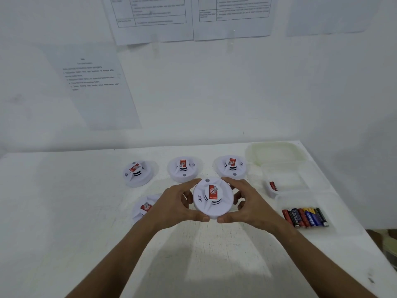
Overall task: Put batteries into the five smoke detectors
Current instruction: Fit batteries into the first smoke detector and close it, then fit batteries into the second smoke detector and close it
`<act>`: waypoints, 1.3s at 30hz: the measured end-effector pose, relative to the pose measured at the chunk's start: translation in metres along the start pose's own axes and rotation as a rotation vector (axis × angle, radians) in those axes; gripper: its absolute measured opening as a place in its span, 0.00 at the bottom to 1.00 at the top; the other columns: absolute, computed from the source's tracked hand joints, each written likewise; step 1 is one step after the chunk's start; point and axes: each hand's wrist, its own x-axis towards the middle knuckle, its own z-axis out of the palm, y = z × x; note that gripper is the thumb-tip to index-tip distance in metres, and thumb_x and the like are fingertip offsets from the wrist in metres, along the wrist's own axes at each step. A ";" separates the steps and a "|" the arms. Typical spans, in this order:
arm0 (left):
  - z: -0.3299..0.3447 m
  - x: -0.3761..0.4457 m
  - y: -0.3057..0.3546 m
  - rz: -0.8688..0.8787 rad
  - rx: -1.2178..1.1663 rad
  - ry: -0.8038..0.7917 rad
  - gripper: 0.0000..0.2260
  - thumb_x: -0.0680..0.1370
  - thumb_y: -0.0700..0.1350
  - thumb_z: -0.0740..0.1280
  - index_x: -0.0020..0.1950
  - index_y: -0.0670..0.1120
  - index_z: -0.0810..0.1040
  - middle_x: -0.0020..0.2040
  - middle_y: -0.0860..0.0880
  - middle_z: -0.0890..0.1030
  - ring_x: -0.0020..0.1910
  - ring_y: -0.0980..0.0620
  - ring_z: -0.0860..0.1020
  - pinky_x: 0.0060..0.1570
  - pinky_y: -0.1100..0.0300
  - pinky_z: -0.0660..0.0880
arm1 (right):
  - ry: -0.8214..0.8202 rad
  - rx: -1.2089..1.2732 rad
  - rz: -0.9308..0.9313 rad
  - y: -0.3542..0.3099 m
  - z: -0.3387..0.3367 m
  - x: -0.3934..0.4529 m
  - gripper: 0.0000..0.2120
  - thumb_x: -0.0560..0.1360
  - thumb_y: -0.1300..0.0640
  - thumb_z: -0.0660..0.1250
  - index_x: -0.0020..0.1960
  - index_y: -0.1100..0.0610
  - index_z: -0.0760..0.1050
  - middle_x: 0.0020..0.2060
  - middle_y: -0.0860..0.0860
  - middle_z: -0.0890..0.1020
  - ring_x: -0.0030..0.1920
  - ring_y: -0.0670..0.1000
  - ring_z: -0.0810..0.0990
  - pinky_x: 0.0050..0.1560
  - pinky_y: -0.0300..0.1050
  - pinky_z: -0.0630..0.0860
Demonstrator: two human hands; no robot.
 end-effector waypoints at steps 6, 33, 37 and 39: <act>0.004 0.000 0.000 -0.002 0.016 -0.046 0.33 0.67 0.50 0.79 0.68 0.61 0.69 0.32 0.68 0.76 0.31 0.61 0.69 0.34 0.72 0.67 | -0.020 -0.050 0.004 0.007 0.001 0.003 0.41 0.59 0.53 0.85 0.66 0.41 0.70 0.60 0.37 0.74 0.56 0.42 0.74 0.46 0.34 0.74; 0.027 0.013 -0.033 -0.253 -0.005 -0.213 0.40 0.70 0.46 0.77 0.77 0.55 0.60 0.30 0.53 0.81 0.24 0.54 0.77 0.27 0.63 0.75 | -0.059 -0.403 0.132 0.021 0.015 0.008 0.45 0.60 0.48 0.84 0.72 0.48 0.67 0.51 0.31 0.65 0.57 0.44 0.64 0.61 0.42 0.61; 0.023 0.010 -0.028 -0.291 -0.019 -0.193 0.42 0.69 0.45 0.78 0.77 0.53 0.59 0.31 0.54 0.81 0.26 0.55 0.78 0.26 0.63 0.74 | -0.063 -0.347 0.195 0.015 0.015 0.006 0.53 0.55 0.37 0.79 0.76 0.47 0.62 0.62 0.43 0.68 0.64 0.49 0.64 0.69 0.55 0.66; 0.013 0.008 -0.021 -0.302 0.010 -0.147 0.41 0.69 0.46 0.78 0.77 0.52 0.59 0.34 0.52 0.80 0.28 0.57 0.77 0.28 0.65 0.73 | -0.022 -0.320 0.179 0.008 0.015 0.009 0.52 0.58 0.39 0.81 0.76 0.46 0.61 0.68 0.47 0.66 0.68 0.51 0.63 0.70 0.56 0.65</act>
